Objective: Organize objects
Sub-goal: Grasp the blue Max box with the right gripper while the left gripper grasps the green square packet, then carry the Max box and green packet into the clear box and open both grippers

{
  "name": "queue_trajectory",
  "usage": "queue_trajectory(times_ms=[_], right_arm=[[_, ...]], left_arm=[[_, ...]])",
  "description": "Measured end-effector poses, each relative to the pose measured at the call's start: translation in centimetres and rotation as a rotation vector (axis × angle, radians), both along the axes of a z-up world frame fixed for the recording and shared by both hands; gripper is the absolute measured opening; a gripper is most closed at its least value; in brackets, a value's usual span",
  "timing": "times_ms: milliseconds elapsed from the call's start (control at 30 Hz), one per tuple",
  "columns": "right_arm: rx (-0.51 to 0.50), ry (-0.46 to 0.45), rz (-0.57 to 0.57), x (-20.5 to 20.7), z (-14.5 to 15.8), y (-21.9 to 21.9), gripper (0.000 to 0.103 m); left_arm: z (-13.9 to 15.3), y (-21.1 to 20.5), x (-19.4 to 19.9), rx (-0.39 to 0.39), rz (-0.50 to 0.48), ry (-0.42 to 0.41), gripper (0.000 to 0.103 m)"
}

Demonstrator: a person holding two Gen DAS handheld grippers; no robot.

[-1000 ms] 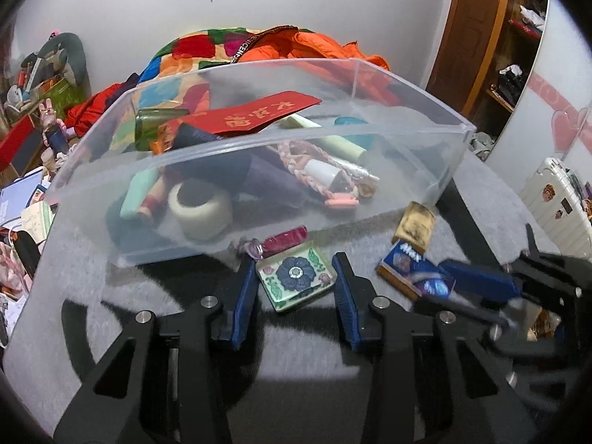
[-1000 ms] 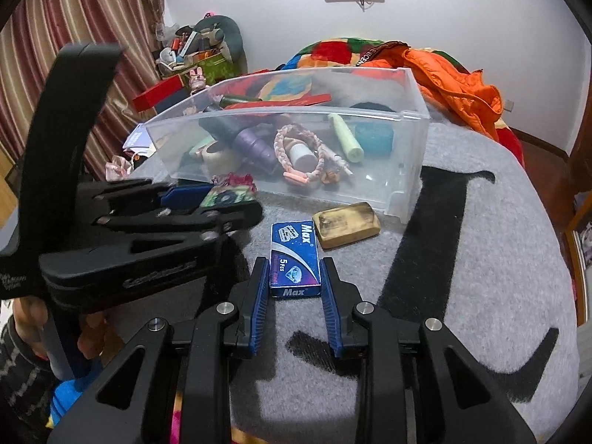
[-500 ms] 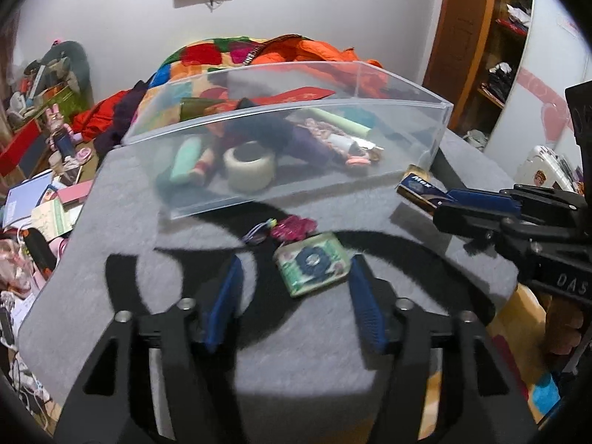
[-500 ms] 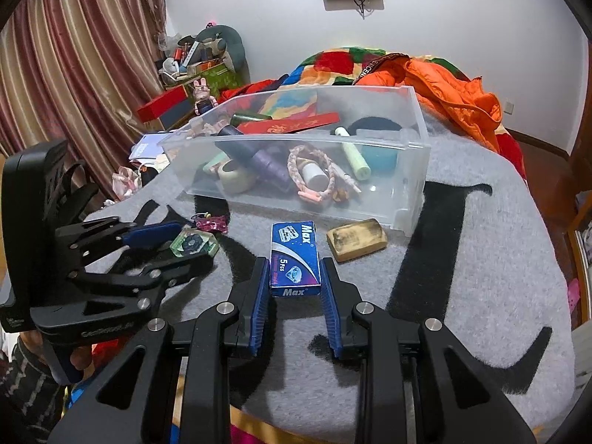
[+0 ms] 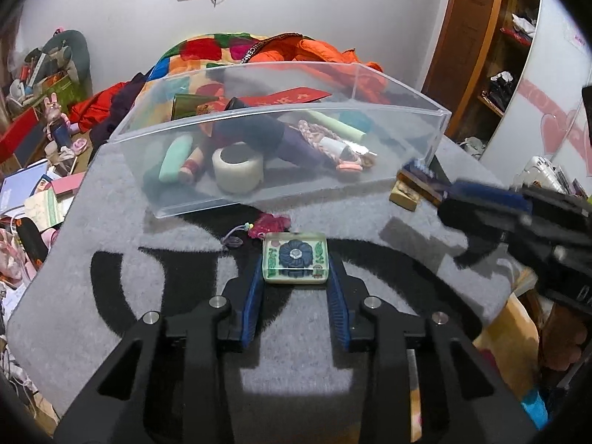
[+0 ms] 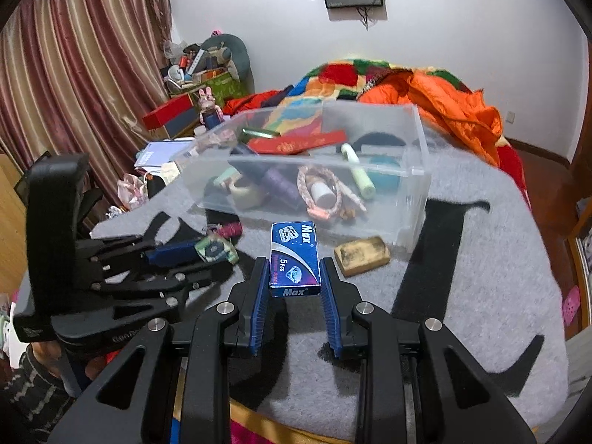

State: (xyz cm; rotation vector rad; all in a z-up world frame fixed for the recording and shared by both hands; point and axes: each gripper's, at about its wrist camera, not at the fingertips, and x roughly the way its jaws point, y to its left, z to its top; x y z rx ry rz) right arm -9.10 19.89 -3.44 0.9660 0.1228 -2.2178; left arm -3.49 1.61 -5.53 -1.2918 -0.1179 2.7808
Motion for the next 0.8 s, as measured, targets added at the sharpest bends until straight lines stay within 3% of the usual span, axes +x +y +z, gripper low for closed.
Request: queue_trajectory(times_ms=[367, 800], right_arm=[[-0.034, 0.104, 0.004, -0.8, 4.0, -0.9, 0.025], [-0.04, 0.152, -0.044, -4.5, 6.1, -2.1, 0.025]], left_arm=[[4.5, -0.7, 1.1, 0.033, 0.006, 0.116, 0.034], [8.6, -2.8, -2.0, 0.035, 0.033, 0.213, 0.034]])
